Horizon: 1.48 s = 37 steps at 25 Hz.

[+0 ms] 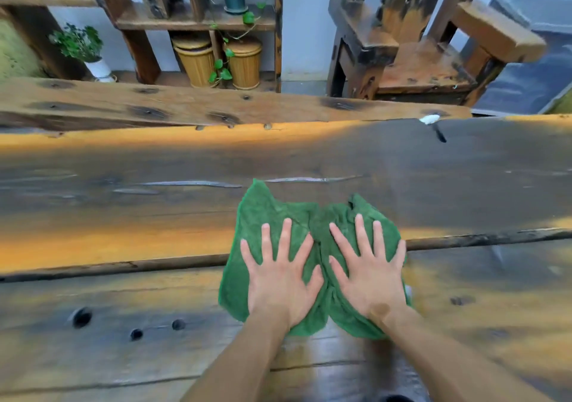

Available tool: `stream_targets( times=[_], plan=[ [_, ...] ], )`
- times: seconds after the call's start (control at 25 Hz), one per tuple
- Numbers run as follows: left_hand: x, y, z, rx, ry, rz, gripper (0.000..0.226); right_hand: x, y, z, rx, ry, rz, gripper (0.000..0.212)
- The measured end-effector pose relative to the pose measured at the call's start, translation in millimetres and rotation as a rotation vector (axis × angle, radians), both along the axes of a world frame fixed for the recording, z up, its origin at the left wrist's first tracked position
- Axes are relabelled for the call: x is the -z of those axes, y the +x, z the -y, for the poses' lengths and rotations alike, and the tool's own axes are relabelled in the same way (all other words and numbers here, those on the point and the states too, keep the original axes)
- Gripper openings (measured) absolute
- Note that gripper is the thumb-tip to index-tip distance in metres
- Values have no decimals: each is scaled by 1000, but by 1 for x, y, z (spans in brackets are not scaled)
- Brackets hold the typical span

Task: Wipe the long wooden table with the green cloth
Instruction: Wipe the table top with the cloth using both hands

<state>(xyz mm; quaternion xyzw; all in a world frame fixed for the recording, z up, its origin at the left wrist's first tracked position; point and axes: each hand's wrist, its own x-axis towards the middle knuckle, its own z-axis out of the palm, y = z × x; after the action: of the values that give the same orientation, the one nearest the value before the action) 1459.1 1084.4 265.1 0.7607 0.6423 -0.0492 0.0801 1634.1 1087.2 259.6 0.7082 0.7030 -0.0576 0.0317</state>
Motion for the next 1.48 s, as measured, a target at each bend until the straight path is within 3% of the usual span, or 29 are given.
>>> stream_targets(
  times=[0.12, 0.36, 0.52, 0.64, 0.96, 1.28, 1.48],
  plan=[
    [-1, 0, 93, 5, 6, 103, 63, -3, 2, 96, 2, -29, -19, 62],
    [-6, 1, 270, 5, 2, 30, 67, -12, 6, 271, -37, -45, 29, 63],
    [-8, 6, 382, -27, -57, 37, 72, -21, 9, 377, -77, -46, -53, 59],
    [-9, 15, 454, -35, -117, 26, 72, -21, 12, 445, -116, -124, -71, 70],
    [-6, 28, 590, -64, -79, 17, 65, -24, 23, 567, -187, -136, -85, 69],
    [-9, 31, 667, -63, -84, 48, 67, -22, 32, 652, -115, -135, -82, 66],
    [-10, 35, 684, -120, -84, 35, 68, -18, 57, 682, 118, -114, -90, 63]
  ],
)
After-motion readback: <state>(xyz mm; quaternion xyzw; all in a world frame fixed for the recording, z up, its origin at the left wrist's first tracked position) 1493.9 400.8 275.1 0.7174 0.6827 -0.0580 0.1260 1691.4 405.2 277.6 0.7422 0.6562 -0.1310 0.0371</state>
